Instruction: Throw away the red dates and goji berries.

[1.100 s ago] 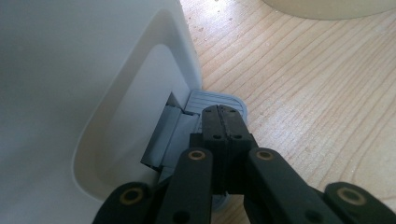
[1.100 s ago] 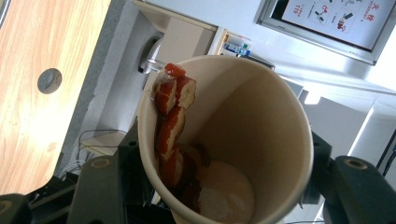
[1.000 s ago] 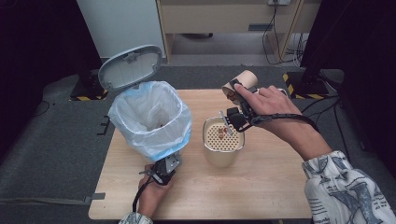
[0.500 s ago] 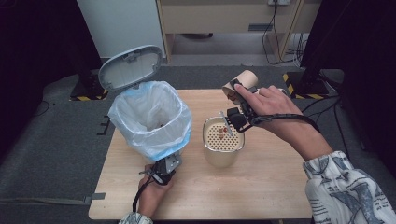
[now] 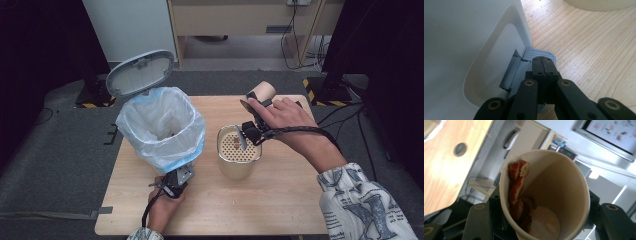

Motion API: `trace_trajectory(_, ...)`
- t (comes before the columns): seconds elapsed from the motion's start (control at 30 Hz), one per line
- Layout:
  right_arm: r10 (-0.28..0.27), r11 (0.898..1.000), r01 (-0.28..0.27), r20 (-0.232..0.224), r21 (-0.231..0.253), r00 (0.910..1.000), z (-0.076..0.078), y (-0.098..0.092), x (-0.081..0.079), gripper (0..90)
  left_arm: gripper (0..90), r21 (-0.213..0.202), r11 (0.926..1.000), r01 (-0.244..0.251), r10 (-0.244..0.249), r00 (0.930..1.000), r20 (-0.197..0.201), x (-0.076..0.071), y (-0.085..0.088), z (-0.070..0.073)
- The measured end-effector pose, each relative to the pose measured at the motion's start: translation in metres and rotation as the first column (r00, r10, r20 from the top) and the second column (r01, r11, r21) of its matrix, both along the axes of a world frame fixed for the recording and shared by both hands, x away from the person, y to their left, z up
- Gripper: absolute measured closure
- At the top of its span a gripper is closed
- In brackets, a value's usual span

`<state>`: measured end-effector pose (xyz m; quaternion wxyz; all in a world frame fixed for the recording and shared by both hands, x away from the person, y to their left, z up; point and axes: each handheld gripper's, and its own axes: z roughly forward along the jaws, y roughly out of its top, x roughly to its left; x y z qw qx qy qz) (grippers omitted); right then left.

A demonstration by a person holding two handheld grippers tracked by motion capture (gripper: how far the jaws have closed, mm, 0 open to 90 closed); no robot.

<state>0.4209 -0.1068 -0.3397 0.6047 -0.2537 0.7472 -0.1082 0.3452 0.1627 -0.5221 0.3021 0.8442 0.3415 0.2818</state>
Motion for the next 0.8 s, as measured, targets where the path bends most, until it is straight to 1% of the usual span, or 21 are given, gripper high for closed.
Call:
trace_trajectory(0.03,0.022,0.997,-0.024,-0.022,-0.072,0.9995,-0.008,0.0,-0.002,40.5,89.0,0.004,1.0,0.001,-0.001,1.0,-0.002,0.0,0.0,0.0)
trace_trajectory(0.07,0.018,0.991,-0.021,-0.023,-0.129,0.9996,-0.014,0.0,-0.003,40.5,89.0,0.009,1.0,0.002,-0.002,1.0,-0.002,0.0,0.0,0.0)
trace_trajectory(0.1,0.011,0.992,-0.013,-0.017,-0.125,0.9998,-0.014,-0.001,-0.001,40.4,89.0,-0.002,1.0,-0.001,0.001,1.0,-0.002,0.0,0.0,0.0)
trace_trajectory(0.13,-0.004,0.999,0.003,-0.021,-0.05,0.9998,-0.011,-0.003,0.002,40.4,89.0,-0.004,1.0,-0.002,0.002,1.0,-0.003,0.0,0.0,0.0)
trace_trajectory(0.17,-0.016,1.0,0.016,-0.008,-0.012,0.9998,-0.008,-0.004,0.005,40.5,89.0,-0.002,1.0,-0.001,0.001,1.0,-0.002,0.0,0.0,0.0)
trace_trajectory(0.2,-0.018,1.0,0.018,-0.005,-0.014,0.9998,-0.009,-0.004,0.005,40.6,89.0,0.01,0.9999,0.003,-0.003,1.0,-0.001,0.0,0.0,0.001)
trace_trajectory(0.23,-0.004,0.999,0.002,-0.029,-0.051,0.9996,-0.016,-0.002,0.003,40.6,89.0,-0.011,0.9999,-0.002,0.002,1.0,0.002,0.0,-0.001,0.0)
trace_trajectory(0.27,0.011,0.996,-0.014,-0.038,-0.092,0.9992,-0.02,0.0,0.001,40.5,89.0,-0.015,0.9999,-0.003,0.003,1.0,-0.001,0.0,0.0,0.0)
trace_trajectory(0.3,0.01,0.993,-0.015,-0.039,-0.12,0.9992,-0.023,0.0,0.0,40.5,89.0,-0.018,0.9998,-0.004,0.004,1.0,-0.002,0.0,0.0,0.0)
trace_trajectory(0.33,0.013,0.995,-0.016,-0.036,-0.095,0.9993,-0.02,0.002,0.001,40.4,89.0,0.0,1.0,0.001,-0.001,1.0,-0.004,0.0,0.001,0.0)
trace_trajectory(0.37,0.013,0.999,-0.014,-0.032,-0.05,0.9994,-0.016,0.002,0.002,40.4,89.0,-0.005,1.0,0.0,0.0,1.0,-0.003,0.0,0.0,0.0)
trace_trajectory(0.4,0.008,0.999,-0.009,-0.03,-0.034,0.9995,-0.013,0.002,0.003,40.4,89.0,-0.006,1.0,-0.001,0.001,1.0,-0.002,0.0,0.0,0.0)
trace_trajectory(0.43,0.01,0.999,-0.011,-0.029,-0.04,0.9995,-0.011,0.002,0.003,40.3,89.0,-0.002,1.0,0.0,0.0,1.0,-0.001,0.0,0.0,0.0)
trace_trajectory(0.47,0.006,0.999,-0.007,-0.03,-0.033,0.9995,-0.011,0.001,0.002,40.3,89.0,0.0,1.0,0.0,0.0,1.0,0.002,0.0,0.0,0.0)
trace_trajectory(0.5,0.013,0.999,-0.014,-0.03,-0.041,0.9995,-0.009,0.002,0.002,40.3,89.0,0.0,1.0,0.0,0.0,1.0,0.001,0.0,0.0,0.0)
trace_trajectory(0.57,0.017,0.999,-0.017,-0.025,-0.033,0.9995,-0.005,0.002,0.001,40.3,89.0,-0.001,1.0,0.001,-0.001,1.0,-0.001,0.0,0.0,0.0)
trace_trajectory(0.63,0.008,1.0,-0.008,-0.022,-0.009,0.9997,0.0,0.0,0.001,40.3,89.0,0.002,1.0,0.001,-0.001,1.0,0.002,0.0,0.0,0.0)
trace_trajectory(0.73,0.007,1.0,-0.007,-0.01,-0.002,0.9999,0.006,-0.001,0.002,40.4,89.0,0.003,1.0,0.0,0.0,1.0,0.001,0.0,0.0,0.0)
trace_trajectory(0.77,-0.002,1.0,0.002,0.013,0.012,0.9999,0.011,-0.002,0.004,40.6,89.0,0.004,1.0,0.0,0.0,1.0,0.001,0.0,0.0,0.0)
trace_trajectory(0.8,-0.02,0.998,0.018,0.03,0.053,0.9994,0.013,-0.001,0.006,41.1,89.0,0.004,1.0,0.0,0.0,1.0,0.001,0.0,0.0,0.0)
